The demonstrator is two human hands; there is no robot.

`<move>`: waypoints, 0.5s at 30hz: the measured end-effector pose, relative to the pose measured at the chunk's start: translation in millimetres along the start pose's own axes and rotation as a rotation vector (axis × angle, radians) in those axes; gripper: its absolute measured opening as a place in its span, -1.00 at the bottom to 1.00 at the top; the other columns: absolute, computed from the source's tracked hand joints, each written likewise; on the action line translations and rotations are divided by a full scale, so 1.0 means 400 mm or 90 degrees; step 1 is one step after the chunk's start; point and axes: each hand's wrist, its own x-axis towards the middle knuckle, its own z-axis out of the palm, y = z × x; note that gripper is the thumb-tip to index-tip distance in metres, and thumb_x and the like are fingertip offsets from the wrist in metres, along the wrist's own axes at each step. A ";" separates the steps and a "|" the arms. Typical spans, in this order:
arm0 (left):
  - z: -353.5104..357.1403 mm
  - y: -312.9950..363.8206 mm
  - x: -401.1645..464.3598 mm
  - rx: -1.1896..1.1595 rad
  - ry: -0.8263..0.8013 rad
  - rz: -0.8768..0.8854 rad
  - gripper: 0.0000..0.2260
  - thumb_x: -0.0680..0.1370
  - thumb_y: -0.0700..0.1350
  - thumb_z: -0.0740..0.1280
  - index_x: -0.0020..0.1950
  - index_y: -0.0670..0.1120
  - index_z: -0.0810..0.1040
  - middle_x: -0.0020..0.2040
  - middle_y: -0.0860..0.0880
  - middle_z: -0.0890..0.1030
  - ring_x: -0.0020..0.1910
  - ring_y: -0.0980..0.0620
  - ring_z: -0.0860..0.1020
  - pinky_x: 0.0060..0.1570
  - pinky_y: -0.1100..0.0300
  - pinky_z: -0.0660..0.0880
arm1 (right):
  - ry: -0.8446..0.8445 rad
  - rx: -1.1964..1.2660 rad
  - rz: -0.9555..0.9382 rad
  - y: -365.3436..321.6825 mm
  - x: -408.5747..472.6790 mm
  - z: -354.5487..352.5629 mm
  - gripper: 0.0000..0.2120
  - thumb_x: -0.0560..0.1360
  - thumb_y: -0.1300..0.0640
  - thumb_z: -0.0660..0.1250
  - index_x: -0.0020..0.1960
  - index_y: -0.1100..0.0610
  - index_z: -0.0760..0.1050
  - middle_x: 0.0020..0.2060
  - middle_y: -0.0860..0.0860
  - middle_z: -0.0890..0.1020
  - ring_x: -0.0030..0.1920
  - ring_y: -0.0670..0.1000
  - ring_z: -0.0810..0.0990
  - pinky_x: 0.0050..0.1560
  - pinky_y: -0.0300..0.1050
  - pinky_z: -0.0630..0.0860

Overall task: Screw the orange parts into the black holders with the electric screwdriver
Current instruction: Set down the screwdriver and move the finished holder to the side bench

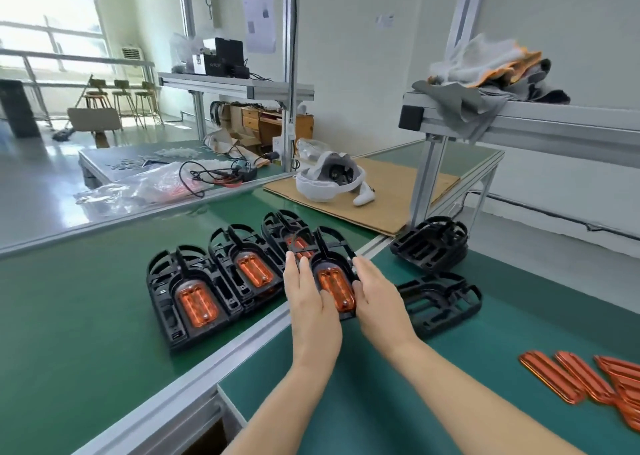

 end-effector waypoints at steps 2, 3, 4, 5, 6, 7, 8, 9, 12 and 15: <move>-0.006 -0.008 0.038 0.004 0.031 0.006 -0.48 0.61 -0.34 0.03 0.56 -0.11 0.03 0.56 0.13 -0.10 0.45 0.34 -0.13 0.35 0.46 -0.15 | -0.009 0.013 0.019 -0.009 0.037 0.022 -0.71 0.61 0.34 0.09 0.31 0.27 0.37 0.30 0.11 0.47 0.31 0.12 0.42 0.22 -0.08 0.34; -0.007 -0.012 0.060 0.011 0.043 0.010 -0.48 0.61 -0.35 0.04 0.56 -0.13 0.04 0.56 0.10 -0.09 0.46 0.31 -0.13 0.35 0.45 -0.16 | -0.017 0.021 0.028 -0.013 0.055 0.031 -0.68 0.60 0.34 0.08 0.33 0.26 0.36 0.32 0.11 0.46 0.32 0.13 0.41 0.23 -0.06 0.34; -0.008 -0.015 0.083 0.020 0.054 0.013 -0.48 0.60 -0.36 0.04 0.55 -0.16 0.04 0.57 0.07 -0.08 0.49 0.26 -0.14 0.37 0.43 -0.17 | -0.024 0.027 0.037 -0.015 0.072 0.041 -0.65 0.60 0.35 0.08 0.37 0.24 0.34 0.35 0.10 0.44 0.33 0.12 0.39 0.24 -0.04 0.34; -0.009 -0.018 0.107 0.028 0.065 0.012 -0.48 0.60 -0.37 0.04 0.55 -0.18 0.04 0.57 0.04 -0.07 0.51 0.20 -0.14 0.39 0.39 -0.17 | -0.030 0.030 0.045 -0.015 0.087 0.051 -0.62 0.60 0.35 0.07 0.40 0.23 0.33 0.36 0.10 0.43 0.33 0.11 0.38 0.25 -0.05 0.33; -0.009 -0.020 0.131 0.035 0.073 0.009 -0.48 0.59 -0.38 0.04 0.54 -0.19 0.05 0.57 0.02 -0.06 0.52 0.16 -0.14 0.41 0.36 -0.16 | -0.032 0.033 0.052 -0.016 0.102 0.062 -0.60 0.59 0.36 0.07 0.41 0.22 0.32 0.36 0.09 0.44 0.33 0.10 0.39 0.24 -0.07 0.33; -0.010 -0.022 0.154 0.042 0.078 0.004 -0.48 0.58 -0.38 0.04 0.54 -0.21 0.05 0.57 0.01 -0.06 0.53 0.12 -0.13 0.44 0.32 -0.15 | -0.032 0.039 0.060 -0.016 0.117 0.073 -0.60 0.59 0.38 0.07 0.40 0.22 0.34 0.34 0.10 0.45 0.31 0.10 0.40 0.23 -0.10 0.33; -0.011 -0.025 0.175 0.051 0.079 0.000 -0.48 0.58 -0.39 0.04 0.54 -0.21 0.04 0.57 0.00 -0.06 0.53 0.09 -0.13 0.47 0.26 -0.13 | -0.029 0.050 0.071 -0.017 0.132 0.083 -0.60 0.57 0.40 0.06 0.37 0.23 0.37 0.30 0.10 0.48 0.28 0.11 0.42 0.21 -0.11 0.34; -0.011 -0.028 0.195 0.062 0.075 -0.003 -0.48 0.58 -0.39 0.04 0.54 -0.21 0.04 0.57 -0.01 -0.06 0.53 0.07 -0.14 0.49 0.21 -0.12 | -0.025 0.061 0.085 -0.018 0.148 0.093 -0.61 0.56 0.42 0.05 0.32 0.23 0.42 0.25 0.10 0.52 0.24 0.11 0.45 0.18 -0.11 0.36; -0.004 -0.041 0.241 0.095 0.059 -0.004 -0.47 0.58 -0.39 0.04 0.54 -0.22 0.02 0.57 -0.02 -0.08 0.54 0.04 -0.15 0.51 0.13 -0.10 | -0.012 0.081 0.114 -0.014 0.195 0.115 -0.64 0.51 0.45 0.05 0.16 0.26 0.50 0.09 0.11 0.57 0.08 0.12 0.51 0.10 -0.04 0.45; 0.005 -0.052 0.280 0.122 0.047 -0.008 -0.48 0.58 -0.38 0.04 0.54 -0.25 0.00 0.57 -0.06 -0.10 0.54 0.00 -0.14 0.51 0.07 -0.06 | -0.004 0.082 0.120 -0.004 0.236 0.132 -0.67 0.50 0.45 0.08 0.14 0.26 0.52 0.06 0.12 0.58 0.06 0.14 0.53 0.10 -0.01 0.47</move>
